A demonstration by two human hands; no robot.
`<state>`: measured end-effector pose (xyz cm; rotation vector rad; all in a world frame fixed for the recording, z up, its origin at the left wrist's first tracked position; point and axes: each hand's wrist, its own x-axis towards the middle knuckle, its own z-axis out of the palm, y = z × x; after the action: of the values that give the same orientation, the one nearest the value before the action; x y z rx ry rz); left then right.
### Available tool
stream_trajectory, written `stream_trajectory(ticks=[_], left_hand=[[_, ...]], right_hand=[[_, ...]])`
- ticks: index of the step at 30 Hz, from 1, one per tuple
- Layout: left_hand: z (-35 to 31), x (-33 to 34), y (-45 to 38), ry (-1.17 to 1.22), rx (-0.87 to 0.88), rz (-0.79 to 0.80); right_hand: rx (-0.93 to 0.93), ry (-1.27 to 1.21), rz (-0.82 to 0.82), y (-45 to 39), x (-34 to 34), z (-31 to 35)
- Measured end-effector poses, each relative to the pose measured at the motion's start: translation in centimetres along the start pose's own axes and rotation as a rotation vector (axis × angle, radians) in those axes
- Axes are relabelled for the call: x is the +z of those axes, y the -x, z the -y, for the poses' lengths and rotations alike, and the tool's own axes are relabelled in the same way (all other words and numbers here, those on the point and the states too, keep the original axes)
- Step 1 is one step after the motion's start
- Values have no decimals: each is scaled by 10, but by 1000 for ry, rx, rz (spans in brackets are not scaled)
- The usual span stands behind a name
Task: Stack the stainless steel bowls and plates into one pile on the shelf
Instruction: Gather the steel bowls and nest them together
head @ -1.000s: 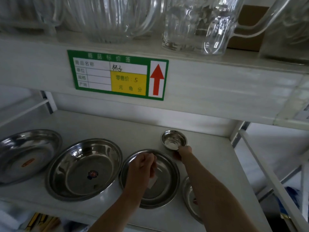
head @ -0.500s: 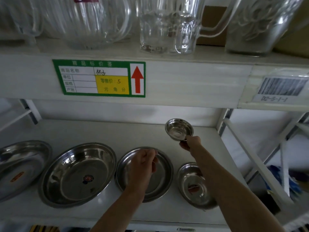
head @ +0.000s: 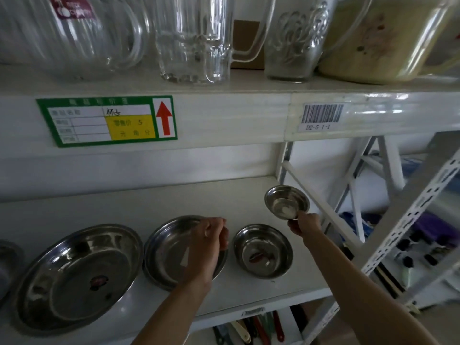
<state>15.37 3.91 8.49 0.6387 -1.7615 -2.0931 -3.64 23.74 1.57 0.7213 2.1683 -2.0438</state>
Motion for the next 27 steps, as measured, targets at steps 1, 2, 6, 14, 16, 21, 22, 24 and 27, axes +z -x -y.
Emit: stream_trajectory(ticks=[1,2,6,14,16,21,22,24,27], left_hand=[[0,2,2,7,-5,9],[1,5,3,10,-12,17],[4,7,10,11,-39,75],[3,2,21,-35,11,161],[2,0,22,-30,12,173],[1,-4,21,-6,10,185],[0,-4,21,-2,9,187],[0,-5,21,4,7,185],[0,-7,20,5,5,173]], right_hand=[[6,-13,-33,2,-9,-4],[13,-31,-62,4,-17,-8],[38,-53,-120,17,-42,-22],[158,-35,-128,38,-67,-52],[177,-40,-124,42,-70,-57],[182,-43,-124,52,-73,-65],[181,-32,-129,51,-73,-67],[191,-20,-145,47,-74,-72],[200,21,-169,10,-81,-97]])
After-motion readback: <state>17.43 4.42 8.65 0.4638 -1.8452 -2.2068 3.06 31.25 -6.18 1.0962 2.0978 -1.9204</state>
